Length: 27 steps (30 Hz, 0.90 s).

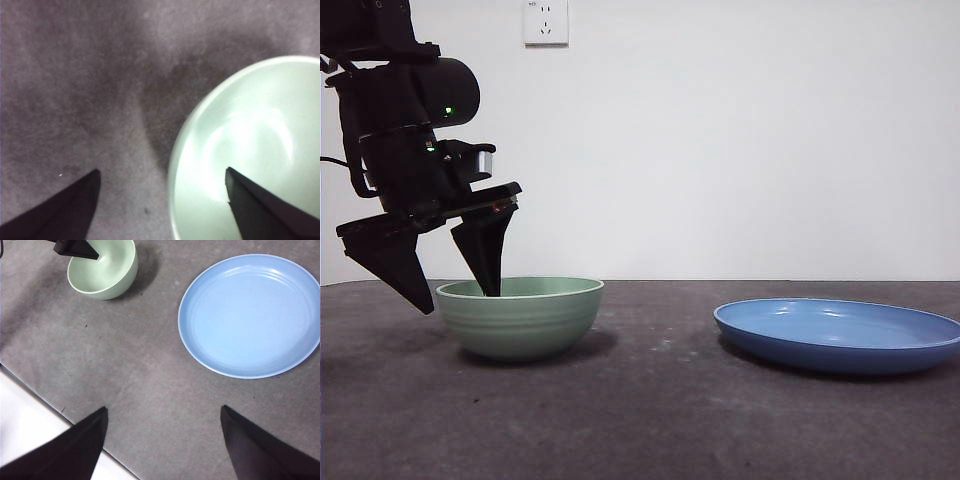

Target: Place the green bowl on the blue plate

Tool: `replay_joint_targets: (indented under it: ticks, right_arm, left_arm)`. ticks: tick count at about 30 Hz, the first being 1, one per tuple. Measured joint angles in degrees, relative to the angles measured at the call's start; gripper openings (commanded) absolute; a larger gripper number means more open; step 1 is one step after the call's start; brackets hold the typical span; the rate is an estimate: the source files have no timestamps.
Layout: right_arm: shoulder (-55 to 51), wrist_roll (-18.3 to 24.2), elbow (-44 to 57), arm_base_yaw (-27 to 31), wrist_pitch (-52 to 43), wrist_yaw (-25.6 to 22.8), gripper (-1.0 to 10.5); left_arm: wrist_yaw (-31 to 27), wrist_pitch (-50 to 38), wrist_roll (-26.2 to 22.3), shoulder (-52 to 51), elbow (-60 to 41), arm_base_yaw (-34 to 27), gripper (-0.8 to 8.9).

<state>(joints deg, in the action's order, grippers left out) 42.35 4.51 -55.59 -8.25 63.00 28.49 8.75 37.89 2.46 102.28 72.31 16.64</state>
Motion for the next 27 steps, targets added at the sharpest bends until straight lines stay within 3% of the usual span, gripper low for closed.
replay_joint_targets:
  ticks: [9,15,27]
  right_arm:
    - [0.0,0.0,0.0,0.0,0.0,0.0,3.6]
    - [0.0,0.0,0.0,0.0,0.0,0.0,3.6]
    - [0.0,0.0,0.0,0.0,0.0,0.0,3.6]
  left_arm:
    - [0.0,0.3,0.0,0.0,0.0,0.0,0.76]
    - [0.0,0.3,0.0,0.0,0.0,0.0,0.09]
    - [0.2,0.8,2.2,0.0,1.3,0.2,0.1]
